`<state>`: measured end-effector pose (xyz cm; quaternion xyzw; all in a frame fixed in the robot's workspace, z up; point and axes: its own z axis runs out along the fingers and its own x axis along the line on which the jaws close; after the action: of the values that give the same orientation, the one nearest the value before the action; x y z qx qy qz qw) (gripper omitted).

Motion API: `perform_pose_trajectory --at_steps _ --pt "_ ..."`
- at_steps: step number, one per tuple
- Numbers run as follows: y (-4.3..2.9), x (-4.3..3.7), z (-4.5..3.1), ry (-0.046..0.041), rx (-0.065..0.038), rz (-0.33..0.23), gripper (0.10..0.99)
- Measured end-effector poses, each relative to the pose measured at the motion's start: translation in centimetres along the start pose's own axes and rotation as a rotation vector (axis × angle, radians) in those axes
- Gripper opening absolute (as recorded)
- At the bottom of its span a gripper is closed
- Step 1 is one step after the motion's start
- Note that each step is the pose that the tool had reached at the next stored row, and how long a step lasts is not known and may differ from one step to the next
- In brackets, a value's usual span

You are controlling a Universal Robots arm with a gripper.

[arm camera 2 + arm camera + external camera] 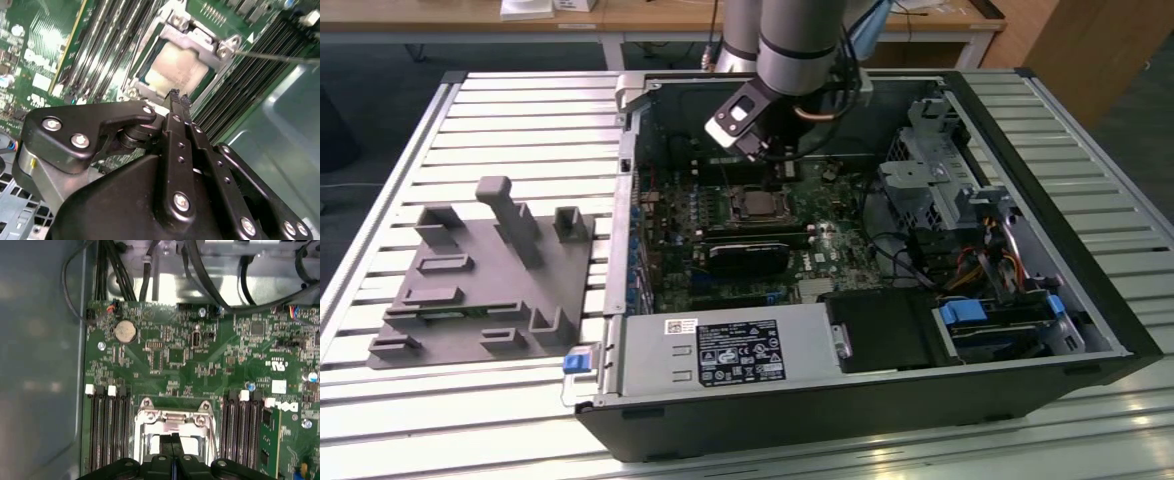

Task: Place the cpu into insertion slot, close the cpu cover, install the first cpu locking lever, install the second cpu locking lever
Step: 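Close the cpu cover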

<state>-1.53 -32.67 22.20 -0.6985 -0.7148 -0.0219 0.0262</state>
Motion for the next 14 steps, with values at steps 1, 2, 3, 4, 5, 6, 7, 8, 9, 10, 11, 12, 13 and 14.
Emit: perform_pose_trajectory --at_steps 1,2,3,4,5,6,7,8,9,10,11,12,13,14 --pt "-0.3 0.01 0.04 0.0001 0.0 0.0 0.106" --pt "-0.57 0.01 0.12 0.0002 0.0 0.0 0.106" --pt "-0.72 0.01 0.24 0.0001 0.0 0.0 0.106" --pt "-0.83 -0.01 0.37 -0.0001 0.002 0.0 0.106" --pt "-0.93 -0.01 0.5 0.0001 0.002 0.0 0.106" --pt "-1.04 -0.01 0.62 0.0001 0.003 0.0 0.106" --pt "-1.17 -0.02 0.73 0.0001 0.003 0.0 0.106" --pt "-1.33 -0.02 0.82 0.0 0.003 0.0 0.106" --pt "-1.49 -0.02 0.89 0.0 0.003 0.0 0.106" --pt "-1.68 -0.02 0.98 0.0 0.003 0.0 0.106" --pt "-1.85 -0.03 1.05 0.0 0.003 0.0 0.106" --pt "-2.05 -0.03 1.13 0.0 0.003 0.0 0.106" --pt "-2.24 -0.03 1.2 0.0 0.003 0.0 0.106" --pt "-2.42 -0.03 1.25 0.0 0.003 0.0 0.106"
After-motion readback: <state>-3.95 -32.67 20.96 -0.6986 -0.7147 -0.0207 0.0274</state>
